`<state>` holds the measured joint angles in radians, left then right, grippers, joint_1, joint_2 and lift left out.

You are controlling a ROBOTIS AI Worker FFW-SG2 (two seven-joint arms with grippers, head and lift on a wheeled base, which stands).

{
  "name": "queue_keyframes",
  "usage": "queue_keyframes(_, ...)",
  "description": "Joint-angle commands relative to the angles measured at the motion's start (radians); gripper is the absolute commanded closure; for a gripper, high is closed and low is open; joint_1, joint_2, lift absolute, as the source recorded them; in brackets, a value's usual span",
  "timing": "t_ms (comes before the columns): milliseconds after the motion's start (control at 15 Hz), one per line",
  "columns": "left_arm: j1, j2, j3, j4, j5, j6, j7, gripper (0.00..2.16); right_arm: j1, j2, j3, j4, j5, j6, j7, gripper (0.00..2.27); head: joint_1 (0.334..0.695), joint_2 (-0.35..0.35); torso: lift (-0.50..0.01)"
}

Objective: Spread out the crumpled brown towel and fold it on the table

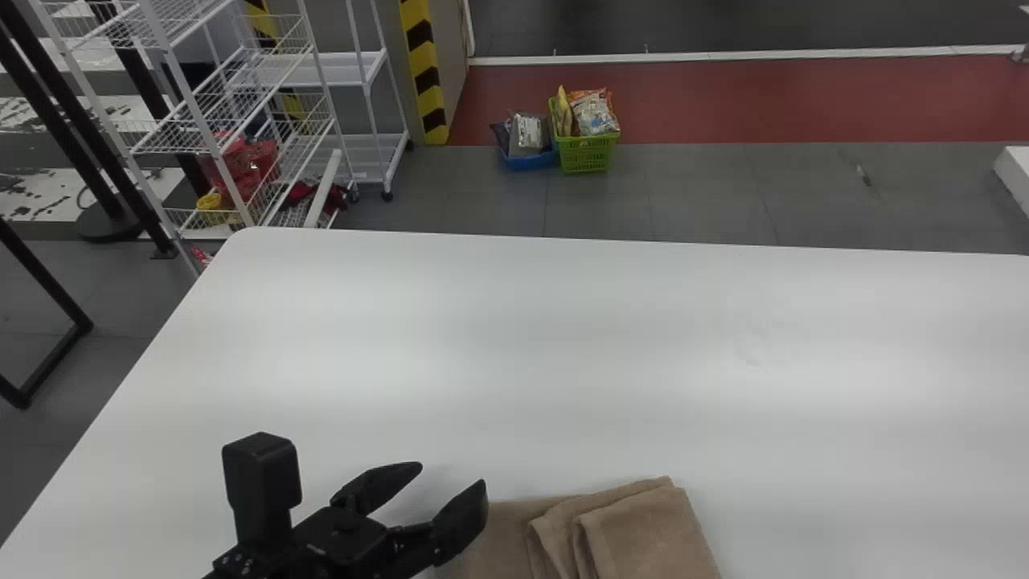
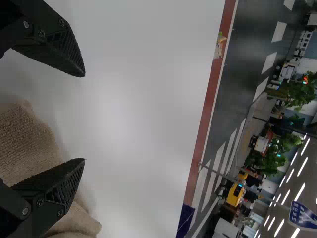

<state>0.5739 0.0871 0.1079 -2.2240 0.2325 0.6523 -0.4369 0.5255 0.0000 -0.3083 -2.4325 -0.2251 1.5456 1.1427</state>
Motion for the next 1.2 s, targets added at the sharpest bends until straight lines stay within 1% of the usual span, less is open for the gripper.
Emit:
queue_keyframes(0,0.0,0.0,0.018,-0.002,0.011,0.004,-0.002,0.2,0.013,0.0,0.0,-0.002,0.001,0.027,0.005,1.95,0.695,0.118,-0.127)
queue_keyframes(267,-0.012,-0.001,0.035,-0.002,0.022,0.019,-0.002,0.19,0.064,-0.011,-0.015,0.0,0.006,0.027,0.022,1.95,0.695,0.136,-0.127)
queue_keyframes(533,-0.02,-0.003,0.045,-0.002,0.036,0.019,-0.002,0.18,0.09,-0.011,-0.032,0.024,0.053,0.027,0.042,1.95,0.695,0.131,-0.127)
queue_keyframes(733,-0.02,-0.003,0.068,-0.005,0.054,0.028,-0.003,0.17,0.085,-0.011,-0.052,0.049,0.073,0.027,0.04,1.95,0.695,0.12,-0.127)
queue_keyframes(1000,-0.02,-0.003,0.079,-0.005,0.065,0.031,-0.014,0.17,0.042,-0.011,-0.084,0.099,0.085,0.027,0.034,1.95,0.695,0.104,-0.127)
queue_keyframes(1133,-0.02,-0.003,0.082,-0.005,0.067,0.031,-0.016,0.17,0.016,-0.011,-0.083,0.121,0.092,0.027,0.028,1.95,0.695,0.082,-0.127)
